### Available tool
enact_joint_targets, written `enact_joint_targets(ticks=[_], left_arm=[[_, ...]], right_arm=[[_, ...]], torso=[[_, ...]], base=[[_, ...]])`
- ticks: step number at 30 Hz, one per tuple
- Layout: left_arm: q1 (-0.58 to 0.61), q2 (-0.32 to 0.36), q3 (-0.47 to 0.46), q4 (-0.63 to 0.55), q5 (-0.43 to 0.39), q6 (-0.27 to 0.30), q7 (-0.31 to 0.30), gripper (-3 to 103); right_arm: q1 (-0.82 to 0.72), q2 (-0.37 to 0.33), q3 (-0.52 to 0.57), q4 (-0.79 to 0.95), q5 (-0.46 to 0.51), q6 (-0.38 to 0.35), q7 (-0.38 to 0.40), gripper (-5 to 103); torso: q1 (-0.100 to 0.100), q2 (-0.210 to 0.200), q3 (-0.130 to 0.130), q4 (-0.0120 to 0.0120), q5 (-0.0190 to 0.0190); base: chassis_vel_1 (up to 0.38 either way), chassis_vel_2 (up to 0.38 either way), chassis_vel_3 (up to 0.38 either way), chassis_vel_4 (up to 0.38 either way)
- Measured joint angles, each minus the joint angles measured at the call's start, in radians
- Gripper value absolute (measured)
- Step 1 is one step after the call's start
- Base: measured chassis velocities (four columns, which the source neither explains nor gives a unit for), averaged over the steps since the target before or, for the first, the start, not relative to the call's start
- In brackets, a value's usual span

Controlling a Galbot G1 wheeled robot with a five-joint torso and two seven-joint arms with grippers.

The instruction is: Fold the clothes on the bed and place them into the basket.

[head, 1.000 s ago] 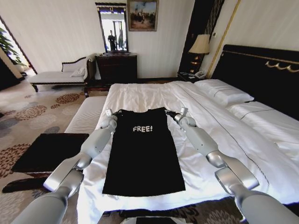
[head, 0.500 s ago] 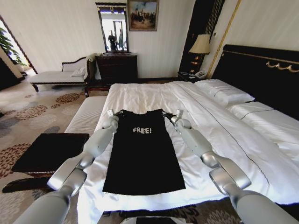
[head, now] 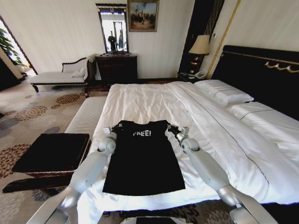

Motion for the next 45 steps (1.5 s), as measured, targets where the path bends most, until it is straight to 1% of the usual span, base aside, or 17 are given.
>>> enact_joint_targets(ticks=[1,2,3,5,7,8,12,13,14,18,19,24,29,35,39,42,45], left_arm=[[0.050,0.011,-0.012,-0.040,0.009,-0.001,-0.004,2],[0.086,0.018,-0.020,-0.068,0.018,-0.003,-0.006,2],[0.086,0.018,-0.020,-0.068,0.018,-0.003,-0.006,2],[0.165,0.033,-0.038,-0.130,0.034,-0.008,-0.006,2],[0.244,0.043,-0.062,-0.200,0.047,-0.012,-0.007,2],[0.244,0.043,-0.062,-0.200,0.047,-0.012,-0.007,2],[0.370,0.054,-0.113,-0.290,0.090,-0.027,0.004,2],[0.400,0.056,-0.125,-0.304,0.100,-0.030,0.008,2],[0.400,0.056,-0.125,-0.304,0.100,-0.030,0.008,2],[0.515,0.059,-0.162,-0.351,0.134,-0.042,0.019,2],[0.515,0.059,-0.162,-0.351,0.134,-0.042,0.019,2],[0.653,0.059,-0.203,-0.412,0.178,-0.055,0.031,2],[0.715,0.047,-0.234,-0.428,0.213,-0.070,0.043,2],[0.750,0.039,-0.287,-0.444,0.213,-0.080,0.053,2],[0.774,0.040,-0.297,-0.464,0.217,-0.082,0.059,2],[0.792,0.039,-0.299,-0.469,0.224,-0.083,0.065,2],[0.816,0.038,-0.286,-0.470,0.251,-0.092,0.069,2]], right_arm=[[-0.034,-0.009,0.000,0.024,-0.001,0.000,0.003,0],[-0.067,-0.017,0.003,0.050,0.000,-0.003,0.004,0],[-0.067,-0.017,0.003,0.050,0.000,-0.003,0.004,0],[-0.134,-0.032,0.023,0.105,-0.005,-0.010,0.003,0],[-0.206,-0.049,0.057,0.174,-0.009,-0.016,0.002,0],[-0.206,-0.049,0.057,0.174,-0.009,-0.016,0.002,0],[-0.329,-0.078,0.113,0.302,-0.012,-0.024,0.002,0],[-0.364,-0.083,0.128,0.331,-0.013,-0.025,0.002,0],[-0.364,-0.083,0.128,0.331,-0.013,-0.025,0.002,0],[-0.527,-0.089,0.180,0.415,-0.028,-0.022,-0.006,0],[-0.527,-0.089,0.180,0.415,-0.028,-0.022,-0.006,0],[-0.662,-0.068,0.230,0.473,-0.062,-0.011,-0.016,0],[-0.741,-0.036,0.278,0.507,-0.074,-0.002,-0.022,0],[-0.816,-0.021,0.334,0.560,-0.073,0.004,-0.031,0],[-0.854,-0.025,0.361,0.597,-0.065,0.004,-0.034,0],[-0.873,-0.028,0.362,0.597,-0.079,0.009,-0.040,0],[-0.881,-0.030,0.359,0.583,-0.094,0.017,-0.044,0]], torso=[[0.000,0.000,0.000,0.0005,-0.0003],[0.000,0.000,0.000,0.0004,-0.0001],[0.000,0.000,0.000,0.0004,-0.0001],[0.000,0.000,0.000,0.0004,0.0000],[0.000,0.000,0.000,-0.0001,-0.0001],[0.000,0.000,0.000,-0.0001,-0.0001],[0.000,0.000,0.000,0.0001,0.0000],[0.000,0.000,0.000,0.0001,-0.0001],[0.000,0.000,0.000,0.0001,-0.0001],[0.000,0.000,0.000,-0.0002,-0.0002],[0.000,0.000,0.000,-0.0002,-0.0002],[0.000,0.000,0.000,0.0003,-0.0001],[0.000,0.000,0.000,0.0001,-0.0003],[0.000,0.000,0.000,0.0000,-0.0001],[0.001,0.000,0.000,0.0001,-0.0003],[0.001,0.000,0.000,0.0000,-0.0001],[0.000,0.000,0.000,0.0001,0.0000]], base=[[0.000,0.000,0.000,0.000],[0.000,0.000,0.000,0.000],[0.000,0.000,0.000,0.000],[0.000,0.000,0.000,0.000],[0.000,0.000,0.000,0.000],[0.000,0.000,0.000,0.000],[0.000,0.000,0.000,0.000],[0.000,0.000,0.000,0.000],[0.000,0.000,0.000,0.000],[0.000,0.000,0.000,0.000],[0.000,0.000,0.000,0.000],[0.000,0.000,0.000,0.000],[0.000,0.000,0.000,0.000],[0.000,0.000,0.000,0.000],[0.000,0.000,0.000,0.000],[0.000,0.000,0.000,0.000],[0.000,0.000,0.000,0.000]])
